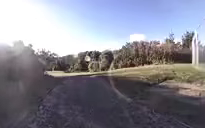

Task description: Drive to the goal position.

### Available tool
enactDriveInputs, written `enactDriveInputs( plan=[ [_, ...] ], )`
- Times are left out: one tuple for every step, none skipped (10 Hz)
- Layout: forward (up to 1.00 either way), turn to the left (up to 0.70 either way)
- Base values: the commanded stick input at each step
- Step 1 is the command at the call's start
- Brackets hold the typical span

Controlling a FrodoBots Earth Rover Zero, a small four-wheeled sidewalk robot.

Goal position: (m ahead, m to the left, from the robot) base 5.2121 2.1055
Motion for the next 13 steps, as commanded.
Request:
enactDriveInputs(
  plan=[
    [0.50, 0.00],
    [0.50, 0.01],
    [0.50, 0.03],
    [0.50, 0.21],
    [0.50, 0.36],
    [0.50, 0.47],
    [0.50, 0.44],
    [0.50, 0.35],
    [0.50, 0.04],
    [0.50, 0.04],
    [0.50, 0.04],
    [0.50, 0.04],
    [0.50, 0.04]
  ],
)
